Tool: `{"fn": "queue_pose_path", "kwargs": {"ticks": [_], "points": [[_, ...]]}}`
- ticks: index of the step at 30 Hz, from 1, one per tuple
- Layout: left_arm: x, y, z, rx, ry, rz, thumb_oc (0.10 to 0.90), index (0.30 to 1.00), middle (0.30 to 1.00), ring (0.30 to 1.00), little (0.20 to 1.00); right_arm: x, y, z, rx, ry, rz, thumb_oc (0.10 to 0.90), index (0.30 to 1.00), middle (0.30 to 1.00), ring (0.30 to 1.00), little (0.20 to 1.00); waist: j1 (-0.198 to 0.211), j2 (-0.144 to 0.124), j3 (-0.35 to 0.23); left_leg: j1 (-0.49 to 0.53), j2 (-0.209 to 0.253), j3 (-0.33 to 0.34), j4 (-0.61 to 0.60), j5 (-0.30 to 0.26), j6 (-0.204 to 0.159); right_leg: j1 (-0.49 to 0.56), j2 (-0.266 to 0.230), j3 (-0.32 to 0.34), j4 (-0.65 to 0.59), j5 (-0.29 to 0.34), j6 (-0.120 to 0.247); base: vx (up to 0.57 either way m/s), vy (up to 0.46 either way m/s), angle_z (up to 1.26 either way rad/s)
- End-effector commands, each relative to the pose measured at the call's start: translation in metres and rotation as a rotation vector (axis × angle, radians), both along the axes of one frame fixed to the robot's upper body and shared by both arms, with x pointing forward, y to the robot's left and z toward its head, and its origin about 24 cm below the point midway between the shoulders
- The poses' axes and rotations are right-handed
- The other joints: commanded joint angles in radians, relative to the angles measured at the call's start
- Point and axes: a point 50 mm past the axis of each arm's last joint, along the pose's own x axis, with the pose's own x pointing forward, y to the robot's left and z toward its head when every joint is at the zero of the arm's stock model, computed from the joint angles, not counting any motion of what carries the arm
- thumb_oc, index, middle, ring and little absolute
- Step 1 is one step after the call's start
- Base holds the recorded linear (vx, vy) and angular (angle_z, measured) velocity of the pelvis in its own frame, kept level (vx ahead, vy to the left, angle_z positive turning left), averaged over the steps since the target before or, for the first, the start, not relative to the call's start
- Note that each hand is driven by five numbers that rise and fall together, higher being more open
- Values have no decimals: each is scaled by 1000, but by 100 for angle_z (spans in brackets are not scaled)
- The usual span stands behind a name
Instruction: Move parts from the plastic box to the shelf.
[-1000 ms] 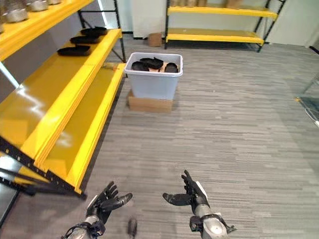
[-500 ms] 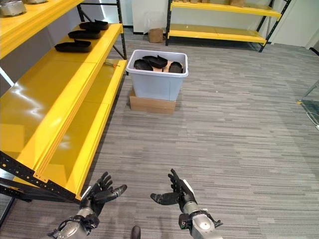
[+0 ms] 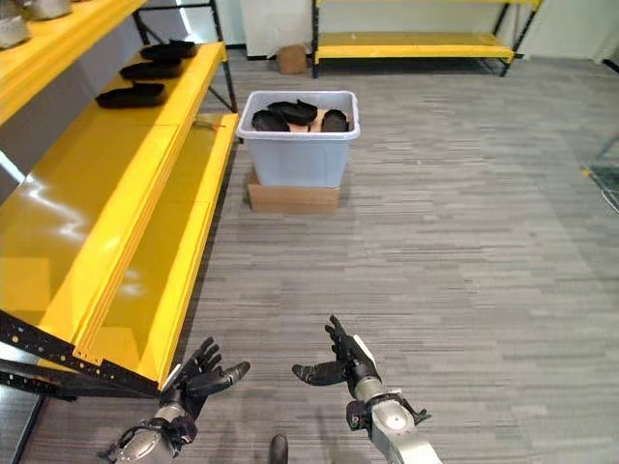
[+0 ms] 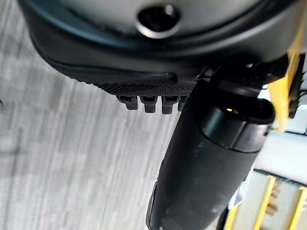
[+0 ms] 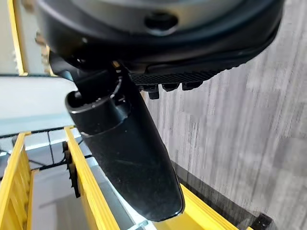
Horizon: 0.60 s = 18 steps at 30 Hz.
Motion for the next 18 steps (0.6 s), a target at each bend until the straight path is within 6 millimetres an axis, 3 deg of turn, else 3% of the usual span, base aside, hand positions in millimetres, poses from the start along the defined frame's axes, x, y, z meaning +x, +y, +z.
{"fn": "queue_pose_path", "kwargs": {"ticks": [1,3,5,9,13,18], "points": [[40,6,47,21,-291,31,900,1000,1000,1000,1000,27,2,45,57,-249,-7,900,1000,1000,1000,1000,-37,2,65,149,9,-62,22,37,-111,27,34,-28,-289,197,-44,256,-24,25],[43,7,50,18,-309,46,900,1000,1000,1000,1000,28,-1,46,37,-255,-11,900,1000,1000,1000,1000,-64,8,61,167,23,-70,22,33,-114,-30,12,-31,-375,215,-32,277,-98,33],[42,4,48,9,-304,30,900,1000,1000,1000,1000,26,-4,45,16,-253,11,900,1000,1000,1000,1000,-74,-18,36,163,15,-62,83,19,-115,-19,5,-54,-360,255,-16,228,-160,47],[44,-4,45,-22,-296,22,900,1000,1000,1000,1000,29,-7,46,3,-256,6,900,1000,1000,1000,1000,-74,-20,20,134,31,-41,139,12,-118,-1,11,-47,-346,267,-10,140,-115,37],[40,-7,43,-36,-282,16,900,1000,1000,1000,1000,29,-16,47,-31,-269,-12,900,1000,1000,1000,1000,-79,-32,-6,148,68,-38,128,16,-114,9,26,-53,-284,256,-9,191,-94,11],[47,-8,50,-25,-312,10,900,1000,1000,1000,1000,27,-26,45,-51,-265,-60,900,1000,1000,1000,1000,-85,-51,13,157,78,-37,179,4,-106,-30,51,-38,-127,237,-3,120,-81,8]]}}
